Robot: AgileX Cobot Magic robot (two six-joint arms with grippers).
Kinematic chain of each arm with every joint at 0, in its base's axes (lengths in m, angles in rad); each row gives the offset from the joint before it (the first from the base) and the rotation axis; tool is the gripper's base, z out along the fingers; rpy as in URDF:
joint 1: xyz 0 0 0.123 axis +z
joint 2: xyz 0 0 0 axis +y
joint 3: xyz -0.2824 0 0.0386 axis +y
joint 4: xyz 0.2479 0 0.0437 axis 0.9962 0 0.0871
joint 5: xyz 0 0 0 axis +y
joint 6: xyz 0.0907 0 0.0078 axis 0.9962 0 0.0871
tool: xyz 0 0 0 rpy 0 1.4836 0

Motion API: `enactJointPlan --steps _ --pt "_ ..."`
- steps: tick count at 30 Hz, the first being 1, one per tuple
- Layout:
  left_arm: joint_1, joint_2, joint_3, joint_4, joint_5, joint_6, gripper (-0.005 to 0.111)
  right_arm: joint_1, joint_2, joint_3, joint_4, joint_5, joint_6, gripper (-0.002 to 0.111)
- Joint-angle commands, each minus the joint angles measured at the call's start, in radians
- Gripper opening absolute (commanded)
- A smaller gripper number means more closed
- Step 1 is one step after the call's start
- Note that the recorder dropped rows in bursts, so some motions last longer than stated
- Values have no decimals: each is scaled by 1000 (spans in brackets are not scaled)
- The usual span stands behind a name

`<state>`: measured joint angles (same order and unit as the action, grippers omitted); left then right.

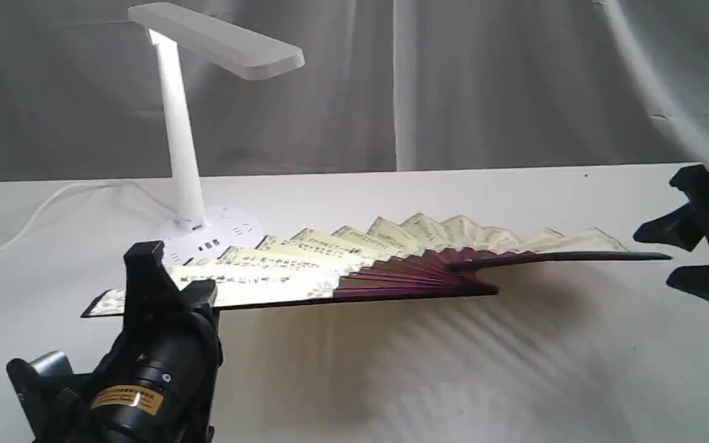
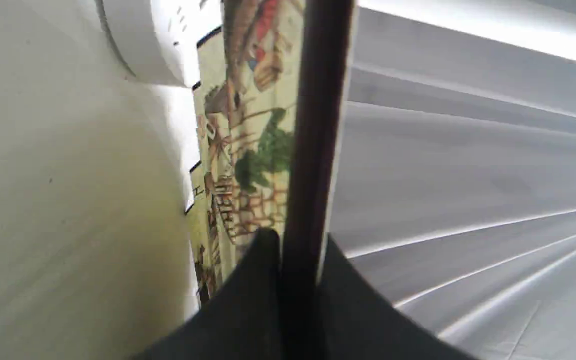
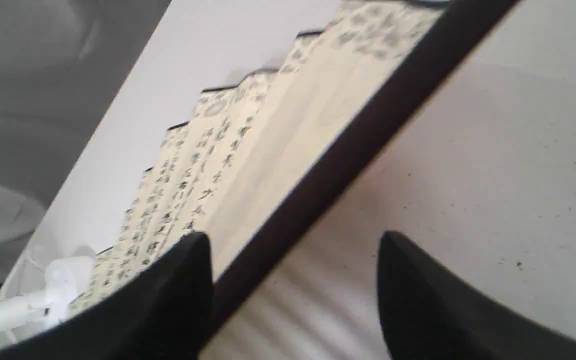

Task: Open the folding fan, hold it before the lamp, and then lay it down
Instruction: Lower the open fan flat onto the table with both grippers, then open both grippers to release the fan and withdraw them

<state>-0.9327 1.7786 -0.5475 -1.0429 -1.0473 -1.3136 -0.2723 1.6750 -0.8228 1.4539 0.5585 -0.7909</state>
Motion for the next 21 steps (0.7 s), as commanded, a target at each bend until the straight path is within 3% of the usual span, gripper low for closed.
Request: enactJointPlan --steps 1,8,14,21 --pt "3 -8 -5 24 5 28 0 -9 -6 0 -87 -6 20 62" --pt "3 -8 -5 127 31 116 0 -25 -10 0 -161 11 52 63" --pt "3 -8 -7 129 91 273 0 -132 -83 0 -180 94 60 63" --pt "3 93 -118 276 120 302 0 -158 -153 0 -240 148 60 63"
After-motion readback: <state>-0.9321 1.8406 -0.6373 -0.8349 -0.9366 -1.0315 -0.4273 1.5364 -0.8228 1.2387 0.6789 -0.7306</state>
